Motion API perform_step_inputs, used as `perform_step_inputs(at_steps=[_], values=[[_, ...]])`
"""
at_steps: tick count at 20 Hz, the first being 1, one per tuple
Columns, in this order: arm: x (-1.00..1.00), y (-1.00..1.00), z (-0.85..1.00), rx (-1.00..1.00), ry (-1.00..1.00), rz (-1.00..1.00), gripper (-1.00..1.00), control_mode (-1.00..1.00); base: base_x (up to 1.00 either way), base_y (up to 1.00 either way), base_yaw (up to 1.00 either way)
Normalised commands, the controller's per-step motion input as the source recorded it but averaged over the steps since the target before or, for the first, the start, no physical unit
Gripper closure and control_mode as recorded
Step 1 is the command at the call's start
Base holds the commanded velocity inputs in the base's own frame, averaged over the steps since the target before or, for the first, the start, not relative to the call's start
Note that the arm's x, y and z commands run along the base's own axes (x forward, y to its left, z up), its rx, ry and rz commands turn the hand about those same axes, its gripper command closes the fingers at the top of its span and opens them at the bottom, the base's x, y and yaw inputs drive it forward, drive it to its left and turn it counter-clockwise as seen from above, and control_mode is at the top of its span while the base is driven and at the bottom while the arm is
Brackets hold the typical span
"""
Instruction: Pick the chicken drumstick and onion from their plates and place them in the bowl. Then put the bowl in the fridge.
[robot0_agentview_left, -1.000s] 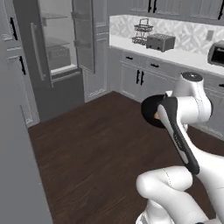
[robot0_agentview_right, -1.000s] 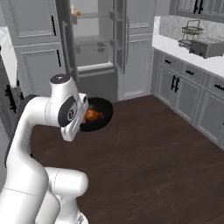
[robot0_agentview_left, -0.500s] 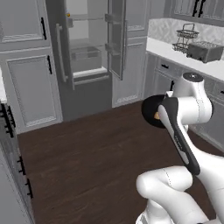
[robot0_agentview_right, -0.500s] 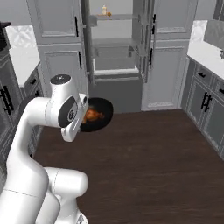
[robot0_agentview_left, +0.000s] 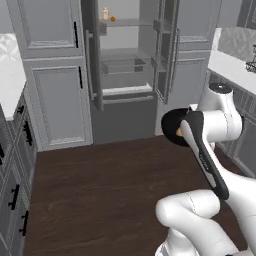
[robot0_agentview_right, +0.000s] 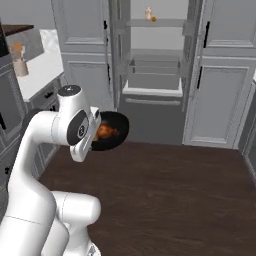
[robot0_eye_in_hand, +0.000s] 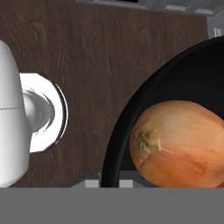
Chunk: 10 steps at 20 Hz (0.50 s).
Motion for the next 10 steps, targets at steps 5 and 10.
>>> perform_step_inputs(at_steps=[5,10], values=[[0.0,0.0,0.0,0.0,0.0,0.0,1.0,1.0,0.91,-0.58,0.37],[0.0,0.0,0.0,0.0,0.0,0.0,1.0,1.0,1.0,-0.26,0.23]])
